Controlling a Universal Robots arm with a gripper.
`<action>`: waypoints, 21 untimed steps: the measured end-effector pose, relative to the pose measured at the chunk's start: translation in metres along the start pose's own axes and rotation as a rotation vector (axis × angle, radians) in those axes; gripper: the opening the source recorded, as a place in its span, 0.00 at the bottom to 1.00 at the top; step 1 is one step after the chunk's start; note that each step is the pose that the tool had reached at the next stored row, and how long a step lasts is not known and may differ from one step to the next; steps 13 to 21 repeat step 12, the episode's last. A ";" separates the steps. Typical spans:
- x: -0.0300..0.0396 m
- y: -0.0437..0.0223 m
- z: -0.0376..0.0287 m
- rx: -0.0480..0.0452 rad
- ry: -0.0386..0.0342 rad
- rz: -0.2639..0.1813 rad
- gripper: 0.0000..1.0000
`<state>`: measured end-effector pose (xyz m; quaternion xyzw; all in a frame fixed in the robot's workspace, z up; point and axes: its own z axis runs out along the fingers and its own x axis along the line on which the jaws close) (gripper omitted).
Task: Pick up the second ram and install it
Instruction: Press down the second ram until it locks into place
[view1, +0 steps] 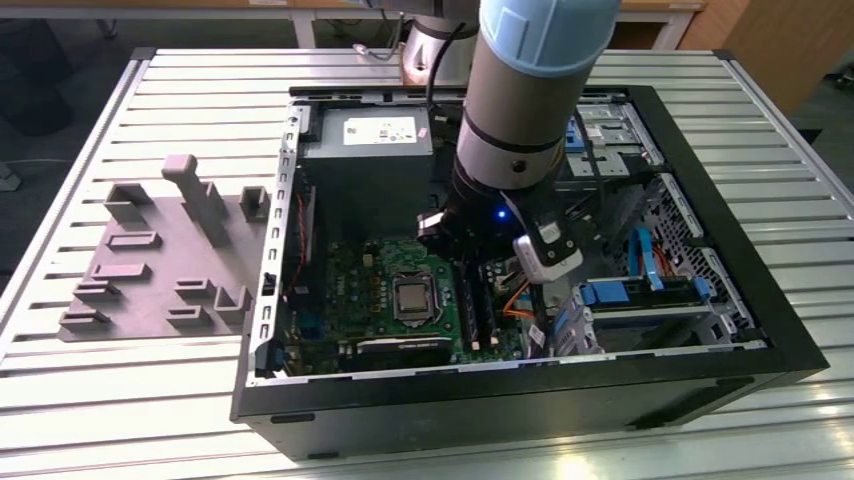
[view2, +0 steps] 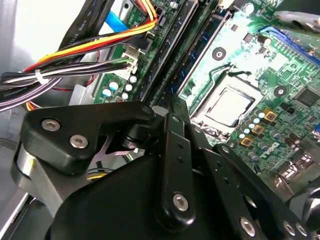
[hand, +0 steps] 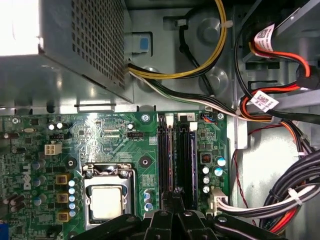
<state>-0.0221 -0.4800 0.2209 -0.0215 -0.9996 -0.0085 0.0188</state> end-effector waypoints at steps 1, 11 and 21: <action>0.0000 -0.0001 0.0011 0.0008 0.0003 0.000 0.11; -0.0002 0.0006 -0.0003 -0.0035 -0.0010 0.000 0.11; 0.0001 0.0004 -0.0053 -0.0016 -0.0004 0.000 0.11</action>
